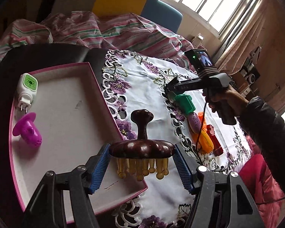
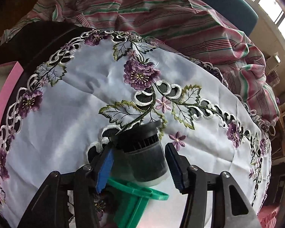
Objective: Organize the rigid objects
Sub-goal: 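Release the brown massager into the tray with the left tool while the right tool holds the cylinder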
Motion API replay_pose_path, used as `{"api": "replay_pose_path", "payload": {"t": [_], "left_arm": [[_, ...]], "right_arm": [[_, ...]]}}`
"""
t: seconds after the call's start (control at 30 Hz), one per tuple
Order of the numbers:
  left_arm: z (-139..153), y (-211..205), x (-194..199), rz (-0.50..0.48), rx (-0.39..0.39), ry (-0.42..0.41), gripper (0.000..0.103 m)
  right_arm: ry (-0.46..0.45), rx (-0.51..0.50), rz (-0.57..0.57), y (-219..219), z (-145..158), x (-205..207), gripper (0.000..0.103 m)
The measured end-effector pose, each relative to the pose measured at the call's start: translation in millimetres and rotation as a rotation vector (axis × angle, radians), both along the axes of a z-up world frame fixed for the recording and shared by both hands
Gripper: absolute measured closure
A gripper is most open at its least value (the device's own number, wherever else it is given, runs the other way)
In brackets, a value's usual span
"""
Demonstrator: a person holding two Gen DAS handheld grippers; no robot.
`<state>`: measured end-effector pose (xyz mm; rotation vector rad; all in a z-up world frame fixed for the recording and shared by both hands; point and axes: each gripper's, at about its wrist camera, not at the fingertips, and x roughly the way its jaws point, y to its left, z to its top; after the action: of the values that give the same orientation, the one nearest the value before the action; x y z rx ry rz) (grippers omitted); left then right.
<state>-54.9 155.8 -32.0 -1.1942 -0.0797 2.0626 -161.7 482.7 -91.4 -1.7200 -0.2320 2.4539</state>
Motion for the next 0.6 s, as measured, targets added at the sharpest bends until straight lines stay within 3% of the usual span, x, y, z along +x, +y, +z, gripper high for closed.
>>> {"api": "replay_pose_path", "payload": {"t": [0.07,0.33,0.5,0.6], "left_arm": [[0,-2,2,0.001,-0.003,0.001,0.036],[1,-10,11,0.018,-0.018,0.026,0.036],[5,-23,20,0.042,-0.031,0.055,0.036],[6,-35,24,0.065,-0.036,0.062,0.036]], "right_arm": [[-0.012,-0.006,-0.019,-2,-7,-1,0.059],[0.165,-0.137,0.005,-53,38,29,0.059],[0.113,-0.293,0.052,-103,32,56,0.059],[0.084,-0.317,0.078,-130,17,79,0.059]]}}
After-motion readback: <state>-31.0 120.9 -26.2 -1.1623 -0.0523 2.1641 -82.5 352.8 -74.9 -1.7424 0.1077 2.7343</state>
